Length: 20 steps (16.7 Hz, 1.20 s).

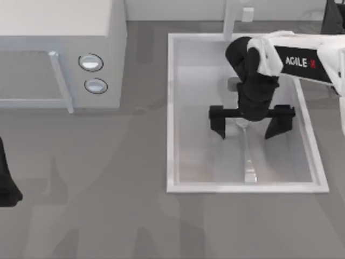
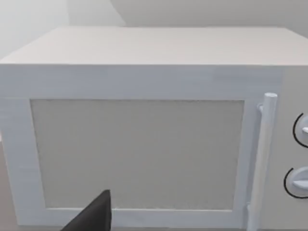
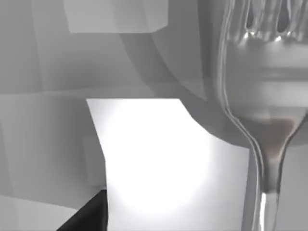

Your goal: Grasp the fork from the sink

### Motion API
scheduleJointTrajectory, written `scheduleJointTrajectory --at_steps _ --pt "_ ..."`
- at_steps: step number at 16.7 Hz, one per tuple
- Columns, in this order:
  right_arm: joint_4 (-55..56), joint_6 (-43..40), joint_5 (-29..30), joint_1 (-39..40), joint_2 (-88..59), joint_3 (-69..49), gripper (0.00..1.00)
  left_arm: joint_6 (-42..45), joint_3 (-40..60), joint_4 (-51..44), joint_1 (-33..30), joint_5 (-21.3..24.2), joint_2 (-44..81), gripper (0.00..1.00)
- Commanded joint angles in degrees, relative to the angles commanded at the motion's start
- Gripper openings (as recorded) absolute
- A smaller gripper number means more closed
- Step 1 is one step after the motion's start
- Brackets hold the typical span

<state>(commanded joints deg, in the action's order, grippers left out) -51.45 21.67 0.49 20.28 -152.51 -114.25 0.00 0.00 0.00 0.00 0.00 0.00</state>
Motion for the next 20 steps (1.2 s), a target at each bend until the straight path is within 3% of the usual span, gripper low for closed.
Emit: scheduleJointTrajectory --at_steps 5,18,20 --pt "0.85 0.01 0.01 0.02 -0.49 0.65 1.00 0.00 0.00 0.00 0.00 0.00 0.00 1.00" --pt "0.85 0.01 0.01 0.02 -0.49 0.65 0.02 0.00 0.00 0.00 0.00 0.00 0.00 1.00" --pt "0.85 0.01 0.01 0.02 -0.49 0.65 0.00 0.00 0.00 0.00 0.00 0.00 0.00 1.00"
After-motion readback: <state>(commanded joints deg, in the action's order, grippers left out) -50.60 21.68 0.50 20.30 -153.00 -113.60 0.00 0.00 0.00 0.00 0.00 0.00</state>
